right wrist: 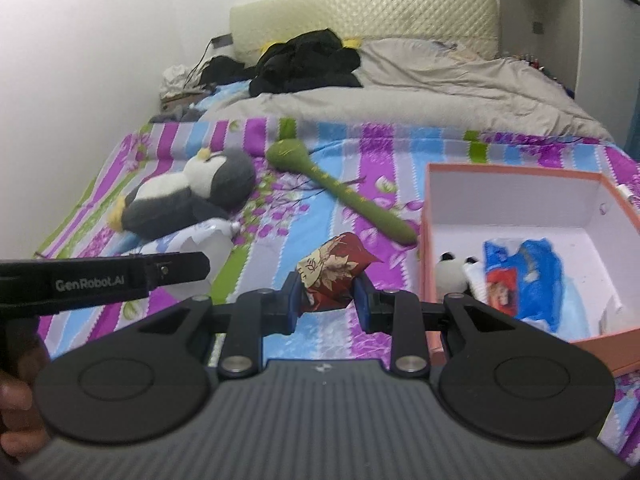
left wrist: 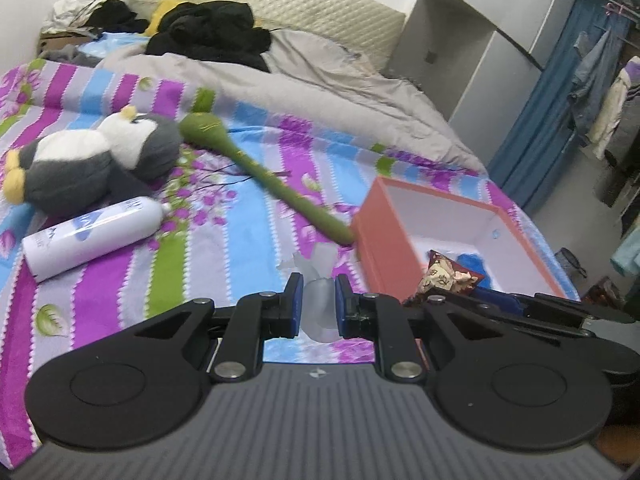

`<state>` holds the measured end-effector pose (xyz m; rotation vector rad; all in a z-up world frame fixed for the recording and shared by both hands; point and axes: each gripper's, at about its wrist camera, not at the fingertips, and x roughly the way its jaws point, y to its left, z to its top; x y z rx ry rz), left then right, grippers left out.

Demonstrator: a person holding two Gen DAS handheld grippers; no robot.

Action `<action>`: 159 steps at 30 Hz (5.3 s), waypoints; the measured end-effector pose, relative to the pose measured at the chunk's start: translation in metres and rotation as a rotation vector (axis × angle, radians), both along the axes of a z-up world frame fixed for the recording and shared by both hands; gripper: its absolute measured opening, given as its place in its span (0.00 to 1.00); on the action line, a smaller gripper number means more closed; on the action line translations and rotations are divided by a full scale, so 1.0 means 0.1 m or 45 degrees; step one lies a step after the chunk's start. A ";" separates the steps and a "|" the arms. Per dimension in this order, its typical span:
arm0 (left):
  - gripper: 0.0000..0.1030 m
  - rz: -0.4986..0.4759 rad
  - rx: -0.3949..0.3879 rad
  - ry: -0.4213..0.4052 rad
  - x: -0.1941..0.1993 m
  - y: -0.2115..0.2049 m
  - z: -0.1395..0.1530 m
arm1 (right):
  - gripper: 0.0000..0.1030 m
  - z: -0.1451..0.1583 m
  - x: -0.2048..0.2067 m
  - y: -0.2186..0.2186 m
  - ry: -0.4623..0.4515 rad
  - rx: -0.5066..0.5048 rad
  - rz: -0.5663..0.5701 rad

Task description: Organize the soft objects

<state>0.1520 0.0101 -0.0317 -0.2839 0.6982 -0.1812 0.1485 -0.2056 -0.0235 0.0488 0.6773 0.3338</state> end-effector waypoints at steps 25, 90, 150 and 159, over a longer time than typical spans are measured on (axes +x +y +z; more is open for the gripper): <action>0.19 -0.397 -0.008 0.096 0.99 -1.85 -0.06 | 0.31 -0.14 0.36 -1.67 0.098 -0.005 -0.414; 0.52 -0.442 0.099 -0.062 0.16 -1.61 0.68 | 0.44 0.46 -0.58 -1.70 -0.007 0.066 -0.471; 1.00 -0.342 0.203 0.021 0.04 -1.47 0.65 | 1.00 0.31 -0.68 -1.73 0.005 -0.029 -0.570; 1.00 -0.339 0.195 0.024 0.03 -1.45 0.62 | 1.00 0.29 -0.67 -1.72 0.019 -0.032 -0.580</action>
